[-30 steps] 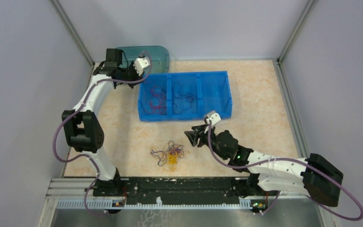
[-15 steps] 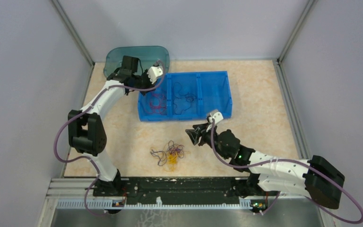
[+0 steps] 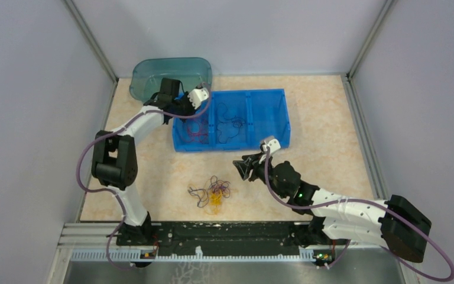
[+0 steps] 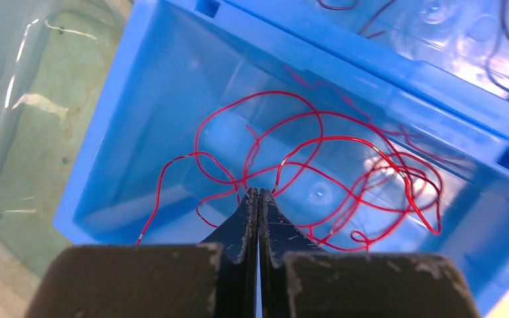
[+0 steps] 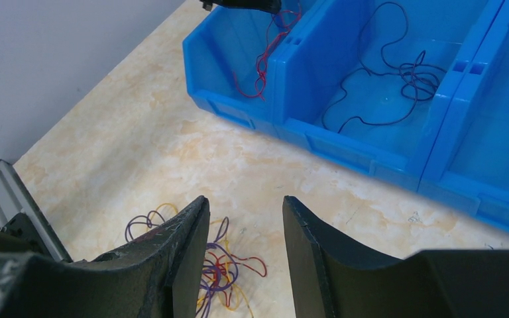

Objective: Untangle the cables

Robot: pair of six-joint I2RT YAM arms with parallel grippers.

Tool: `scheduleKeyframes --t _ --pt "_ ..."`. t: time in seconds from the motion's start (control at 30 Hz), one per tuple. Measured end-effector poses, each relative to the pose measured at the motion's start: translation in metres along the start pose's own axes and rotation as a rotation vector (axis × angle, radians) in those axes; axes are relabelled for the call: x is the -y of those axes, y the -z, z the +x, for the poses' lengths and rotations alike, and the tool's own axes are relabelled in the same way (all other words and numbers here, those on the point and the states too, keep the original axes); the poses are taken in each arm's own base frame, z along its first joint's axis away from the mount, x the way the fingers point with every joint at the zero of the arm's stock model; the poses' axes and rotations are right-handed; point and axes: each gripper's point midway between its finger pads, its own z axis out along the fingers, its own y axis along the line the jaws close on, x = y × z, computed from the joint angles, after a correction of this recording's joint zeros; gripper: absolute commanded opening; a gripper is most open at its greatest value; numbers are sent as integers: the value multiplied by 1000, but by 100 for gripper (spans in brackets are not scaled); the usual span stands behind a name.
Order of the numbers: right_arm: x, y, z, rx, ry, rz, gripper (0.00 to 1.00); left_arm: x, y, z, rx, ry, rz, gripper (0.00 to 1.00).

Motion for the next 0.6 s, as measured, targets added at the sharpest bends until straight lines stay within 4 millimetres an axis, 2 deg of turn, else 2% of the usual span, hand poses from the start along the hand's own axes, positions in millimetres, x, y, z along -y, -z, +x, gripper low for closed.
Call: scheduleKeyframes --t 0.17,0.27,0.43,0.6 --pt "0 0 2 -9 -8 2 45 -11 -16 7 -10 -11 -58 0" --pt "1 1 5 -16 -11 4 45 -10 -25 15 -24 -11 -65 0" --pt "4 3 12 -35 -7 12 45 3 -35 33 -59 5 -50 0" --pt "4 3 12 -34 -8 12 45 16 -43 40 -79 6 -33 0"
